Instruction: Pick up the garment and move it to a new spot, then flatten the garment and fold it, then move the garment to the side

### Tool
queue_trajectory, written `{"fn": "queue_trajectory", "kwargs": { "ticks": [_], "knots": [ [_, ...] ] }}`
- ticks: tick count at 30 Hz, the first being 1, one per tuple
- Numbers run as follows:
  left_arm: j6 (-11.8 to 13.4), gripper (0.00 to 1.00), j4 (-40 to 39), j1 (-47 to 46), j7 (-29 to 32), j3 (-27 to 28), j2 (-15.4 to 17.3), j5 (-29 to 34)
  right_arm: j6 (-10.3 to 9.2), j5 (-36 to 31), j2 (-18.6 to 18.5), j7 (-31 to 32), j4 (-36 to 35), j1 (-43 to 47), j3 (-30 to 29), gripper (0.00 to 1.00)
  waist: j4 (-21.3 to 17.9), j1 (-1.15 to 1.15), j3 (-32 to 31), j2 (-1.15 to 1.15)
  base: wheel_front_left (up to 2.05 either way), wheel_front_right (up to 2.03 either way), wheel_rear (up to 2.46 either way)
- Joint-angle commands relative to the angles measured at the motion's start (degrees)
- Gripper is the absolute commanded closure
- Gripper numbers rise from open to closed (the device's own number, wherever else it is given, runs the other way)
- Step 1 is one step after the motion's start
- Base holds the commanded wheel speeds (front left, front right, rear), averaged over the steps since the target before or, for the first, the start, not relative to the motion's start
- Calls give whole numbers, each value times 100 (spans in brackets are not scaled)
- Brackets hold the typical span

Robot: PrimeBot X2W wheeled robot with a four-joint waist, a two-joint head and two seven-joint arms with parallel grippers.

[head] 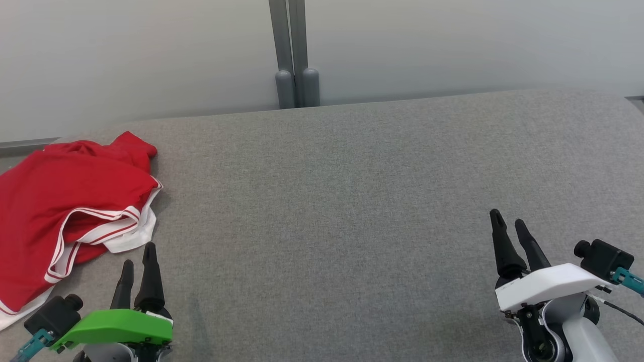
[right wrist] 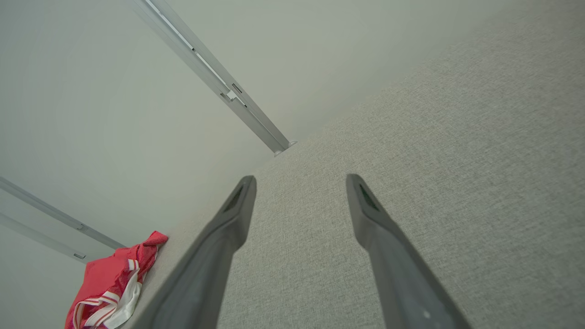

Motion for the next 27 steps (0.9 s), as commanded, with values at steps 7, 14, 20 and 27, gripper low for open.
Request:
{"fn": "queue_trajectory", "kwargs": {
  "ticks": [7, 14, 20, 27],
  "knots": [
    [-16, 0, -18, -74, -161, -15, 79, 681, 13, -658, -75, -167, -67, -161, 57, 0, -1, 0, -8, 0, 0, 0, 0],
    [-23, 0, -10, -78, -274, -77, 121, 1132, 14, -1147, -101, -278, -68, -163, 75, 0, -6, 0, 3, 0, 0, 0, 0],
    [-24, 0, 6, -71, -364, -144, 187, 1428, 15, -1522, -107, -373, -67, -152, 64, 0, -24, 0, 11, 0, 0, 0, 0],
    [-27, 0, 59, -35, -464, -168, 246, 1783, 15, -1917, -109, -470, -66, -157, 65, 0, -50, 0, 24, 0, 0, 0, 0]
  ]
}}
